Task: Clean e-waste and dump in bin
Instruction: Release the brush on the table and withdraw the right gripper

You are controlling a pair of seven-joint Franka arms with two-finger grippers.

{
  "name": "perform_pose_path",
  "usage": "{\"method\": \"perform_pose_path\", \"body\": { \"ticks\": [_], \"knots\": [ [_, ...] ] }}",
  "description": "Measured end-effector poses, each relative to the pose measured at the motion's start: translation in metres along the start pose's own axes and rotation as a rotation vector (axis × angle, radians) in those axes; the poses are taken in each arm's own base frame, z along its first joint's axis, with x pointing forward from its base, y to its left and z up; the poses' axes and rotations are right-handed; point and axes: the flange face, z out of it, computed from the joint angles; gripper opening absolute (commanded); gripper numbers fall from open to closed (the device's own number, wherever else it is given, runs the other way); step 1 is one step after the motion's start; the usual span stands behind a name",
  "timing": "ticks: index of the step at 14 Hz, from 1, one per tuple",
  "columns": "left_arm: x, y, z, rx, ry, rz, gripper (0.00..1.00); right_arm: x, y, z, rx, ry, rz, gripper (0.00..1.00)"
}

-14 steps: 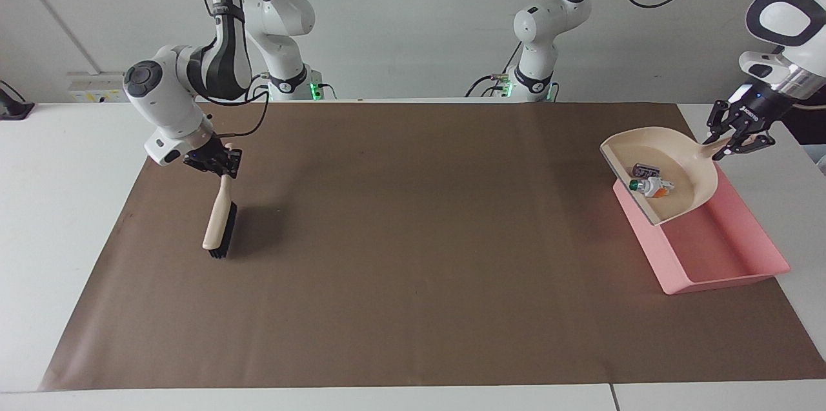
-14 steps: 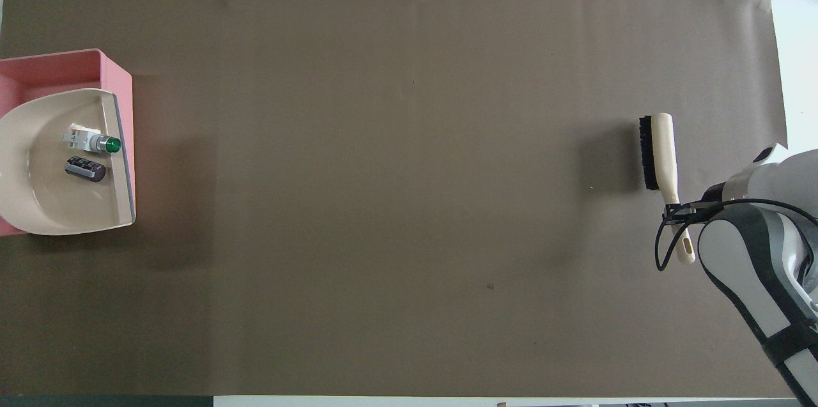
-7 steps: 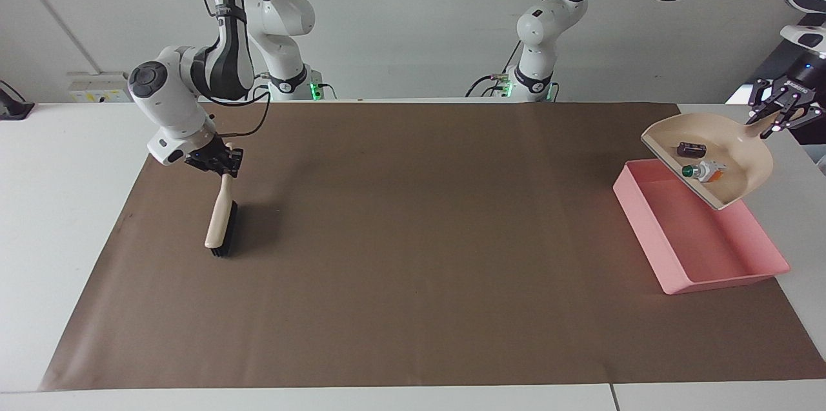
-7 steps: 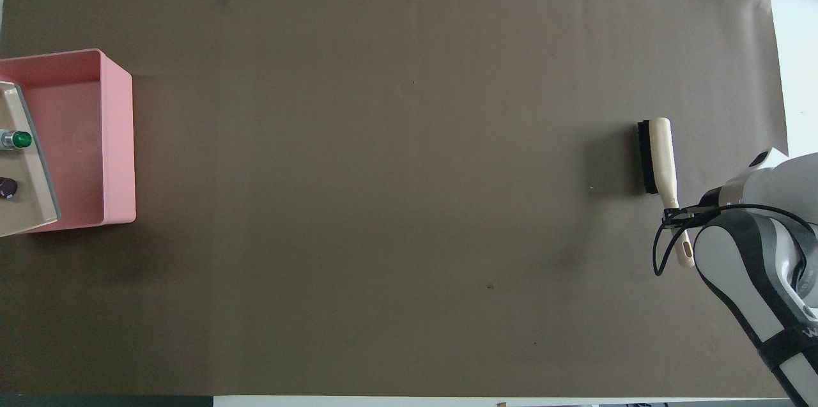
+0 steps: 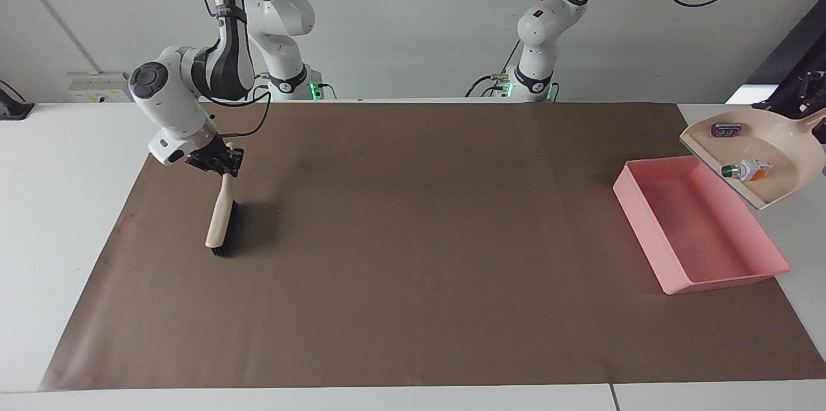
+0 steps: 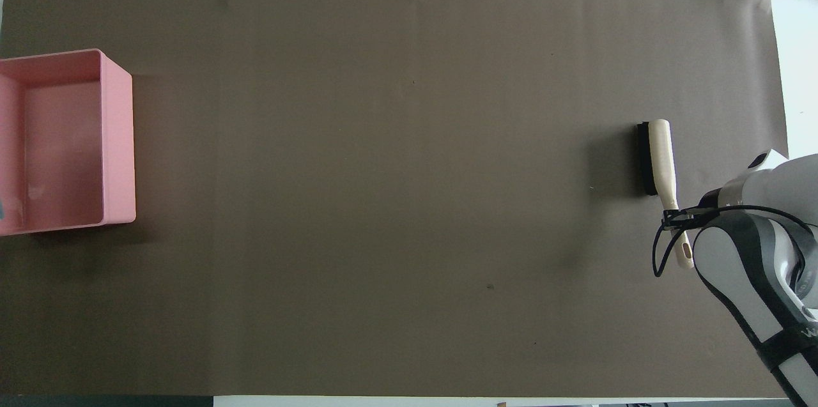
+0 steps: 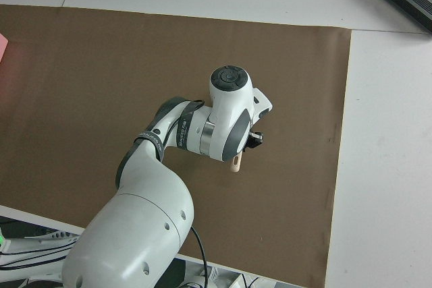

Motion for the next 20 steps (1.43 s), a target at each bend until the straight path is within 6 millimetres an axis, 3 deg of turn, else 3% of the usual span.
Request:
{"method": "perform_pose_path", "body": {
  "ticks": [2, 4, 5, 9, 10, 12, 14, 20],
  "knots": [
    [-0.006, -0.002, -0.001, -0.028, -0.063, 0.021, 0.00, -0.001, 0.004, 0.000, 0.001, 0.000, 0.009, 0.09],
    [-0.002, -0.009, 0.000, -0.038, -0.096, 0.048, 0.00, -0.001, 0.007, 0.000, 0.001, 0.000, 0.015, 0.32],
    [0.005, -0.014, 0.001, -0.052, -0.121, 0.072, 0.00, -0.001, 0.007, 0.000, 0.001, 0.000, 0.015, 0.38],
    [0.057, -0.045, 0.002, -0.139, -0.321, 0.248, 0.00, -0.001, 0.007, 0.000, 0.001, 0.000, 0.014, 0.78],
    [0.074, -0.054, 0.003, -0.160, -0.374, 0.284, 0.00, -0.001, 0.006, 0.000, 0.001, 0.000, 0.013, 0.95],
    [0.096, -0.064, 0.000, -0.180, -0.478, 0.289, 0.00, 0.000, 0.004, -0.002, -0.001, 0.004, 0.008, 0.99],
    [0.101, -0.065, -0.010, -0.179, -0.553, 0.261, 0.00, 0.007, -0.002, -0.015, -0.008, 0.032, -0.002, 0.99],
    [0.126, -0.072, -0.020, -0.175, -0.637, 0.290, 0.00, 0.050, -0.037, -0.124, -0.020, 0.181, 0.077, 0.99]
  ]
}}
